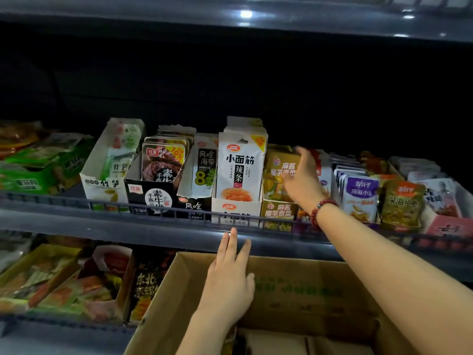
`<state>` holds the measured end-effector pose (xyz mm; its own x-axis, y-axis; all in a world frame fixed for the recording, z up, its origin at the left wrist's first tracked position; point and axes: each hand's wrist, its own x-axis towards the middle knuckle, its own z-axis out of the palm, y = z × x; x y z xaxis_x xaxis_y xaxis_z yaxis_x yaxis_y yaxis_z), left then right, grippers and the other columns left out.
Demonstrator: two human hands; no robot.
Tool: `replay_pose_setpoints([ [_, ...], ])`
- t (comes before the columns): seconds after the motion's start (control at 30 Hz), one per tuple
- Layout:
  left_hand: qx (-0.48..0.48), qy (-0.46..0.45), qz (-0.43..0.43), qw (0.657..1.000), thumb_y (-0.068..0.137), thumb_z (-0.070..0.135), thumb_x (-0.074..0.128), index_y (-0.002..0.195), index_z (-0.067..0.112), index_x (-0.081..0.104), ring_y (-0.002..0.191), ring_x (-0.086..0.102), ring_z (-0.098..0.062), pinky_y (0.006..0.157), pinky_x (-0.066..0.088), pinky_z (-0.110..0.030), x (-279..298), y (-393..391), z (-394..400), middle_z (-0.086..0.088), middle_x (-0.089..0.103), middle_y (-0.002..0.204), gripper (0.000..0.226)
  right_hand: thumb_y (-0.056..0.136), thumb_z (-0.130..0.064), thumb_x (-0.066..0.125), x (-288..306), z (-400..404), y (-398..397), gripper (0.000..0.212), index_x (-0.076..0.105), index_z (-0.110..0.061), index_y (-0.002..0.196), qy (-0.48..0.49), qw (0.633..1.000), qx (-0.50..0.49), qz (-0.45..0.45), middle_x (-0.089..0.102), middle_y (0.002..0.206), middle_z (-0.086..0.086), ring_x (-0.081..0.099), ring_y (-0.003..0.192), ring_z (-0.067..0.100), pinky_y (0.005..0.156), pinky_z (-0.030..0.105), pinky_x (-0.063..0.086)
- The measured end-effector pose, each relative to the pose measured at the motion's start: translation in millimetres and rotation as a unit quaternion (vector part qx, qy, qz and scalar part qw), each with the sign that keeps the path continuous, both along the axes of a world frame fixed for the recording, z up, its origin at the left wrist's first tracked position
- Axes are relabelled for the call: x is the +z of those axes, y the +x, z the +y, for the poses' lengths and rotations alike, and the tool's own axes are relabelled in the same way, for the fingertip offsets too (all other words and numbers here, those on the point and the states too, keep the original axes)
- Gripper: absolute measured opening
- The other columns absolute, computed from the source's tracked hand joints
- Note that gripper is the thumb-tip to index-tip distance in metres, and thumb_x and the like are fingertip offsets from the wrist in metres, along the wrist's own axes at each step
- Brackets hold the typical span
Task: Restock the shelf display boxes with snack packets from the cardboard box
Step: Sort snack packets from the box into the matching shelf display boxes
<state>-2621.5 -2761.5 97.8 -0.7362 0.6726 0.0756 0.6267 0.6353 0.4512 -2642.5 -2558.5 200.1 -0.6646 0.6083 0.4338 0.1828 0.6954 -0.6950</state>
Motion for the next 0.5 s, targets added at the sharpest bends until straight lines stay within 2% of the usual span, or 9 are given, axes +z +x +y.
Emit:
replay_pose_setpoints([
  [0.07,-0.002,0.002,0.004,1.000,0.102,0.034,0.040,0.155,0.031,0.007,0.146,-0.022,-0.015,0.121,0.011,-0.037,-0.6,-0.3,0.1,0.005,-0.022,0.160,0.062,0.090,-0.005,0.059,1.8,-3.2,2.0,0.073,0.018,-0.019,0.149,0.016,1.000,-0.004,0.018,0.020,0.154,0.006,0.038,0.134,0.026,0.103,0.040,0.045],
  [0.1,-0.003,0.005,0.006,1.000,0.102,0.034,0.040,0.155,0.030,0.009,0.147,-0.021,-0.015,0.121,0.011,-0.037,-0.9,-0.1,0.1,0.004,-0.021,0.161,0.061,0.091,-0.005,0.058,3.4,-5.2,5.3,0.073,0.017,-0.019,0.150,0.022,1.000,-0.005,0.015,0.019,0.154,0.006,0.033,0.137,0.024,0.105,0.033,0.041],
  [0.17,-0.007,0.012,0.010,1.000,0.102,0.034,0.039,0.155,0.029,0.012,0.148,-0.019,-0.016,0.121,0.013,-0.037,-1.1,1.4,-0.2,0.002,-0.018,0.162,0.059,0.092,-0.005,0.057,5.9,-10.8,17.7,0.071,0.019,-0.019,0.150,0.024,1.000,0.005,-0.001,0.018,0.156,0.005,0.032,0.138,0.020,0.094,0.014,0.038],
  [0.23,-0.016,0.018,0.010,1.000,0.103,0.033,0.038,0.154,0.028,0.016,0.148,-0.017,-0.016,0.121,0.015,-0.035,-0.3,4.9,-0.1,0.000,-0.014,0.162,0.057,0.093,-0.009,0.057,3.3,-17.1,36.3,0.063,0.027,-0.020,0.147,0.038,0.999,0.019,-0.012,0.029,0.152,0.005,0.040,0.133,0.019,0.089,0.011,0.039],
  [0.3,-0.027,0.027,0.008,0.999,0.102,0.033,0.039,0.153,0.028,0.021,0.149,-0.011,-0.016,0.120,0.014,-0.033,1.2,10.6,-0.5,-0.001,-0.007,0.163,0.054,0.093,-0.011,0.056,-2.0,-24.6,60.9,0.051,0.039,-0.020,0.141,0.057,0.997,0.045,-0.021,0.045,0.140,0.004,0.051,0.122,0.017,0.093,0.021,0.046],
  [0.4,-0.050,0.047,-0.003,0.998,0.102,0.031,0.042,0.148,0.027,0.032,0.149,0.006,-0.015,0.118,0.018,-0.030,3.8,21.5,-3.3,0.000,0.013,0.162,0.048,0.093,-0.011,0.056,-11.4,-33.2,108.9,0.043,0.049,-0.024,0.133,0.061,0.991,0.105,-0.060,0.051,0.124,-0.009,0.053,0.095,-0.005,0.077,0.009,0.046],
  [0.5,-0.088,0.036,-0.025,0.995,0.101,0.028,0.044,0.140,0.023,0.045,0.138,0.033,-0.014,0.111,0.030,-0.025,4.3,36.3,-5.6,0.002,0.038,0.149,0.040,0.092,-0.016,0.058,-21.7,-35.6,163.9,0.032,0.057,-0.031,0.120,0.097,0.975,0.152,-0.133,0.052,0.110,-0.021,0.050,0.090,-0.013,0.073,0.004,0.042],
])
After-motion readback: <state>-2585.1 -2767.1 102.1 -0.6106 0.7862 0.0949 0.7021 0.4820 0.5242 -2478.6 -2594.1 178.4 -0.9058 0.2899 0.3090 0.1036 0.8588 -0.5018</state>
